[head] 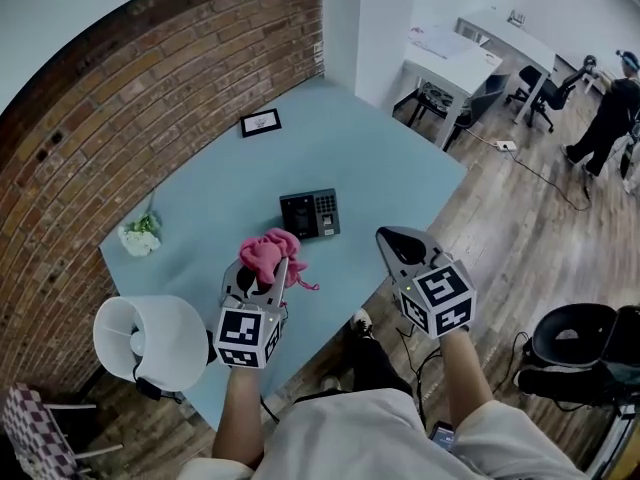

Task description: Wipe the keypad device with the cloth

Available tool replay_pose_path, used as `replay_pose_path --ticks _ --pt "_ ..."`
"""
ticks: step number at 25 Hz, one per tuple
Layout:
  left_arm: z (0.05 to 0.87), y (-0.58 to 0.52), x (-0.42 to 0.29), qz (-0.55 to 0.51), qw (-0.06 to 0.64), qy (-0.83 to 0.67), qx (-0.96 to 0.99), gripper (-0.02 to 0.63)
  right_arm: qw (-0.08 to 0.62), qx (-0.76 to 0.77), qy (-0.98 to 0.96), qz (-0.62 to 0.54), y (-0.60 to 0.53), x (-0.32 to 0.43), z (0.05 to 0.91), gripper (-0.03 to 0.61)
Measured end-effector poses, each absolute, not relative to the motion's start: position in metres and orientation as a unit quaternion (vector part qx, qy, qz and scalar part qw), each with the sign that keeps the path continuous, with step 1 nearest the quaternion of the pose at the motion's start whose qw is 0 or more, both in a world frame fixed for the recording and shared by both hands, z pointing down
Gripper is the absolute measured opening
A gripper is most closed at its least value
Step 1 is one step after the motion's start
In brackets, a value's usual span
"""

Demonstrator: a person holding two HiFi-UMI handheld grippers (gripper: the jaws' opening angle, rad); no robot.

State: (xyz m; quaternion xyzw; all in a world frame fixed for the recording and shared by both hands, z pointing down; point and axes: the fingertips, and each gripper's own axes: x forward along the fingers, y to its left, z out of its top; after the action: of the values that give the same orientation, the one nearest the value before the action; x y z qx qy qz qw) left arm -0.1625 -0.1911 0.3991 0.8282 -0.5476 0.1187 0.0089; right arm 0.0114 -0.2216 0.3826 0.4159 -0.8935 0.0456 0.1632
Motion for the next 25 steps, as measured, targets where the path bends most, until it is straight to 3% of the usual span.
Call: replay_pose_path --ticks 25 --pt "0.520 -0.384 -0.189 0.181 0.096 -0.583 0.786 0.140 0.225 0.364 -0.893 0.141 -0.360 -0.012 0.491 0.020"
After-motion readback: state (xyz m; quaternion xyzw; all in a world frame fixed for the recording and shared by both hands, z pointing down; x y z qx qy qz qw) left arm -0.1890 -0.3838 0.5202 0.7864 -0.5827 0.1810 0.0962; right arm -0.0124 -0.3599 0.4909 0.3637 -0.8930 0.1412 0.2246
